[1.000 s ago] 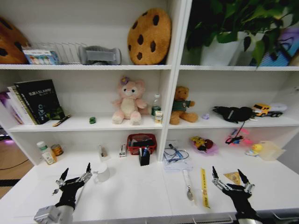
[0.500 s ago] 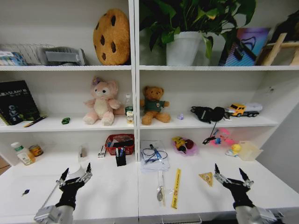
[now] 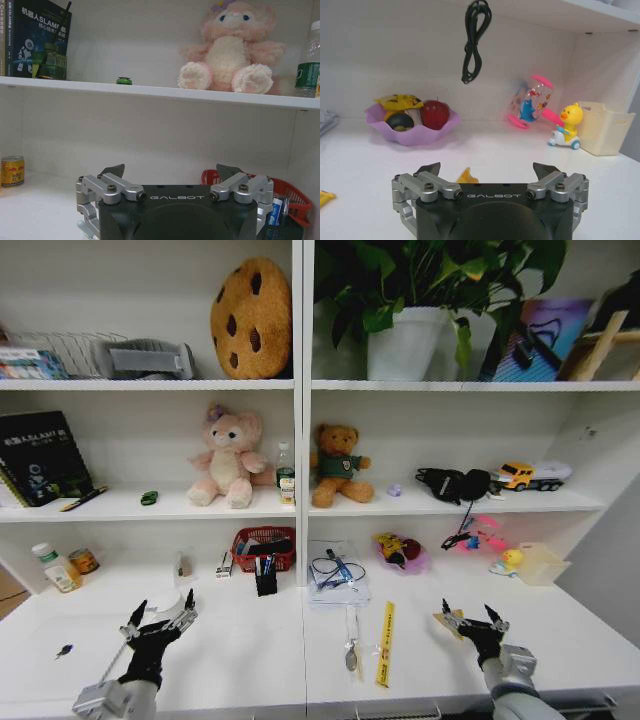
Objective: Organize the objects on the table.
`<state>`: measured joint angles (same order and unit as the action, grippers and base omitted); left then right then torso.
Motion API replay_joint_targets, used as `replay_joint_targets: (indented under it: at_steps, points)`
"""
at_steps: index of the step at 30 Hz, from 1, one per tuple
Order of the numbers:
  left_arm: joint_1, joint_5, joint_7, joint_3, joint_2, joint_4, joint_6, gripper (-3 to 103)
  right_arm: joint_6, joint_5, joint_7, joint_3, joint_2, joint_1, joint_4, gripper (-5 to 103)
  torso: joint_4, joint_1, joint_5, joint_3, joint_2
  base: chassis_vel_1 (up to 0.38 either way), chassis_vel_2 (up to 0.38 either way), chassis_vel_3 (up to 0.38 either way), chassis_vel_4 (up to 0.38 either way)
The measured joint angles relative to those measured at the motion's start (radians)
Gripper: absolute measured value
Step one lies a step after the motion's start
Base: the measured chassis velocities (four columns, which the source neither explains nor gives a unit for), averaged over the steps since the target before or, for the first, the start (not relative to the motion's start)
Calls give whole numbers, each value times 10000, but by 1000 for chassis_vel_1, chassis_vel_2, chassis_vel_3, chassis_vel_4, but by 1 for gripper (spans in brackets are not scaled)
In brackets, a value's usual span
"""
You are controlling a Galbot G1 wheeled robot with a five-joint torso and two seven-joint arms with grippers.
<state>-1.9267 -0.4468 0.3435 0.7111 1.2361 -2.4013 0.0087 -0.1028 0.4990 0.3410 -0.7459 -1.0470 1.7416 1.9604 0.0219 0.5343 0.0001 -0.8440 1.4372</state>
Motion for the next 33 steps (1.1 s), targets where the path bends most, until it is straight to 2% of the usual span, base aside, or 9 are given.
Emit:
replay_joint_targets:
  at_steps: [4, 9, 14, 15, 19, 23, 25, 31, 33]
  points:
    - [0, 0, 0, 0, 0, 0, 0, 100, 128, -279, -107, 143, 18, -261, -522, 103, -3, 0, 0, 0, 0, 0, 0, 0, 0]
    - [0, 0, 0, 0, 0, 0, 1, 100, 339, -693, -315, 353, 149, -532, -893, 90, -5, 0, -1, 0, 0, 0, 0, 0, 0]
    - [0, 0, 0, 0, 0, 0, 1, 100, 340, -742, -329, 533, 95, -687, -1003, 68, -4, 0, -2, 0, 0, 0, 0, 0, 0]
    - [0, 0, 0, 0, 0, 0, 1, 100, 340, -742, -329, 533, 95, -687, -1003, 68, -4, 0, -2, 0, 0, 0, 0, 0, 0]
    - [0, 0, 0, 0, 0, 0, 0, 100, 366, -775, -314, 627, -90, -641, -1110, 47, -4, 0, 0, 0, 0, 0, 0, 0, 0]
    - [0, 0, 0, 0, 0, 0, 1, 100, 503, -893, -333, 623, -151, -566, -1118, 41, -3, 0, -1, 0, 0, 0, 0, 0, 0]
    - [0, 0, 0, 0, 0, 0, 1, 100, 740, -1030, -382, 586, -145, -423, -1137, 25, -2, 0, -1, 0, 0, 0, 0, 0, 0]
    - [0, 0, 0, 0, 0, 0, 0, 100, 904, -1023, -424, 438, -38, -373, -924, 4, -2, 0, -1, 0, 0, 0, 0, 0, 0]
    - [0, 0, 0, 0, 0, 0, 1, 100, 951, -975, -478, 433, 52, -444, -817, 2, -2, -1, 0, 1, 0, 0, 0, 0, 0]
